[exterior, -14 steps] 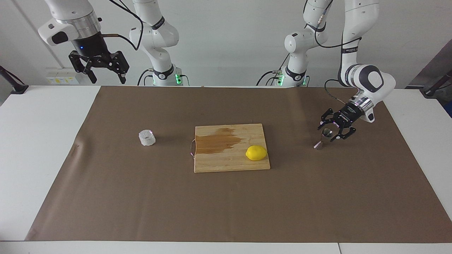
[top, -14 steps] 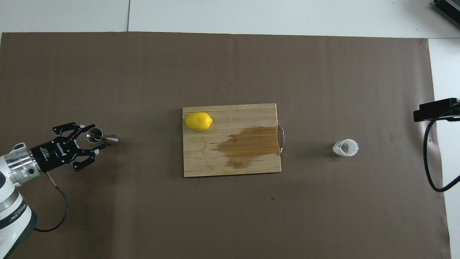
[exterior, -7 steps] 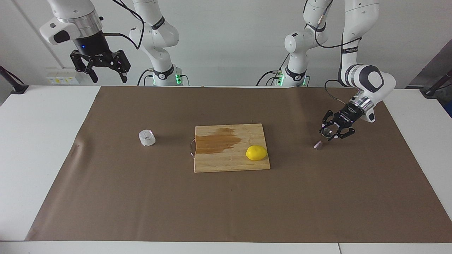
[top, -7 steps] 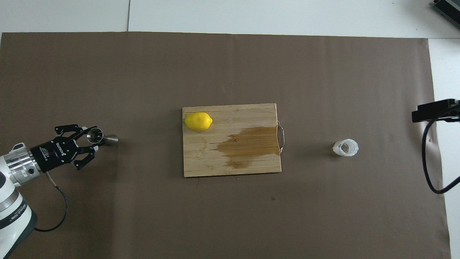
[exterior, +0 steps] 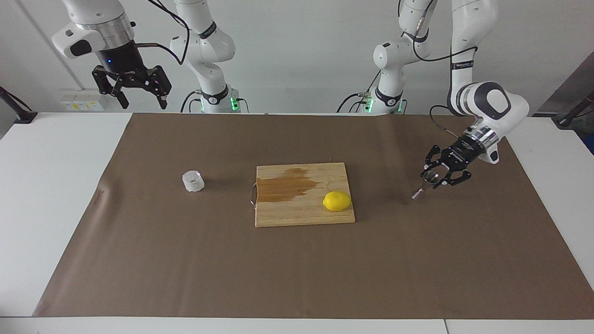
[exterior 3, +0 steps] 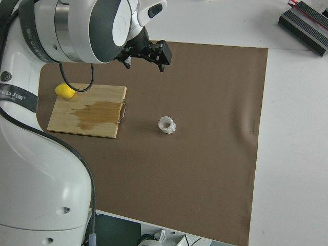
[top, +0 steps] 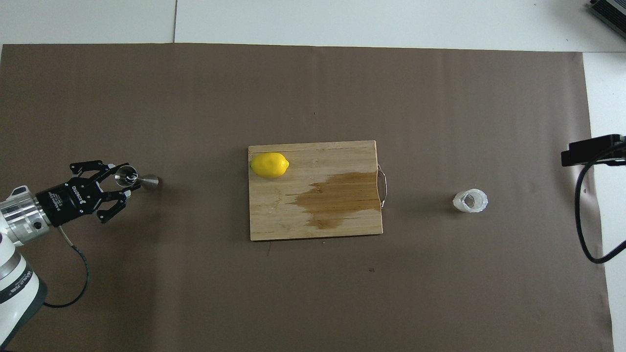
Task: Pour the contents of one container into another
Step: 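Close the left gripper on the metal cup, then lift the metal cup with the left gripper over the cutting board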
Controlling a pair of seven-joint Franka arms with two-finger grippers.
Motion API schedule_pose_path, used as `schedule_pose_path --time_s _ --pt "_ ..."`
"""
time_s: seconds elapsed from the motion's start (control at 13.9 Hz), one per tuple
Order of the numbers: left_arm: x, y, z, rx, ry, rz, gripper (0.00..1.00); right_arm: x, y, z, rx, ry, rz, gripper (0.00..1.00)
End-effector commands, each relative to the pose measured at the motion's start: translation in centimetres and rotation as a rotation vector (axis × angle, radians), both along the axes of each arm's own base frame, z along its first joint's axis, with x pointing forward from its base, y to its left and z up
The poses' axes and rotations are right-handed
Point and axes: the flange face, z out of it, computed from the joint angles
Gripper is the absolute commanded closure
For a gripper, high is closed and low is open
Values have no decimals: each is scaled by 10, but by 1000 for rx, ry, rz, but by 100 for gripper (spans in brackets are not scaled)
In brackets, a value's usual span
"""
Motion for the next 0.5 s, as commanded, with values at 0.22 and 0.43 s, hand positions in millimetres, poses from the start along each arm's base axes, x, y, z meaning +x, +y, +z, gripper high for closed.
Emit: schedule_pose_path --time_s 0.22,0.43 --pt "11 -79 46 -32 22 -44 100 -5 -1 1 18 3 -10 0" --pt "6 -136 56 -57 14 -121 100 -6 -1 2 18 3 -10 0"
